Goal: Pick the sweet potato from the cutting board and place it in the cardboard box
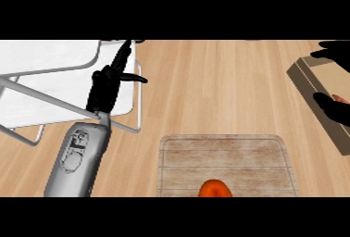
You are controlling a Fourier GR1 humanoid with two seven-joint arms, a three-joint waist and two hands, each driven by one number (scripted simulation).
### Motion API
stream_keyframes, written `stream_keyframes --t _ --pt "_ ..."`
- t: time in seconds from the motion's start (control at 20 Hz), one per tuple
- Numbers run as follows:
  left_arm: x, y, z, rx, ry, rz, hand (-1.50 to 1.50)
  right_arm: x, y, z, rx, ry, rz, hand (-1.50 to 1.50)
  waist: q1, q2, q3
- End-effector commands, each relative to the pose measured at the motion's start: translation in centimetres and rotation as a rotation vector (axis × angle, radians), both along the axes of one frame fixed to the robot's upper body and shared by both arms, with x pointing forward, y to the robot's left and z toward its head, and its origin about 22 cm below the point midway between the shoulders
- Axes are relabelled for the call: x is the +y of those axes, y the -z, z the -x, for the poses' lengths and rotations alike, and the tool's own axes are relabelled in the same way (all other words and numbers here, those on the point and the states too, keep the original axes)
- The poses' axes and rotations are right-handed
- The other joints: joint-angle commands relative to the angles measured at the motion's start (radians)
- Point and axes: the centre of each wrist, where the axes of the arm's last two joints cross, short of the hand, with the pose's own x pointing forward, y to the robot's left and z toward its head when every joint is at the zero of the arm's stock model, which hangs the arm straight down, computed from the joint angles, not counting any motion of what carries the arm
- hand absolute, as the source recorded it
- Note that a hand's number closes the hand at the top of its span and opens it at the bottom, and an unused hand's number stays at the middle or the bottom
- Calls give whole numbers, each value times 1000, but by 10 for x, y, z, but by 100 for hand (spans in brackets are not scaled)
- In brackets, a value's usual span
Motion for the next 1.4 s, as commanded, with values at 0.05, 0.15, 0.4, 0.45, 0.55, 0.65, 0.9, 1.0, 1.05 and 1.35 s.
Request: stream_keyframes --t 0.05,0.15,0.4,0.45,0.55,0.65,0.9,1.0,1.05,1.35 --pt "92 48 20 168 -233 -271 0 7 0 -14 -26 -59 -29 -150 25 21 -28" --pt "93 47 18 160 -225 -268 0 20 0 -15 -70 -138 -78 -150 22 20 -28" --pt "109 50 23 175 -266 -276 0 32 -14 -15 -164 -260 -218 -150 -8 7 -25" --pt "98 61 27 196 -251 -256 0 33 -20 -20 -189 -270 -242 -150 4 12 -26" --pt "106 46 22 174 -277 -261 0 34 -27 -19 -209 -313 -284 -150 -18 1 -26" --pt "114 53 25 192 -286 -278 0 38 -31 -15 -200 -355 -312 -150 -38 2 -27" --pt "121 59 37 206 -325 -266 0 24 -59 -9 -227 -400 -384 -150 -69 -12 -26" --pt "123 64 42 220 -342 -272 0 14 -63 -6 -232 -395 -396 -150 -95 -15 -24" --pt "128 57 38 212 -340 -273 0 6 -77 -6 -267 -385 -420 -150 -101 -13 -24" --pt "136 67 55 229 -375 -263 0 -24 -112 7 -295 -378 -411 -150 -127 -21 -25"
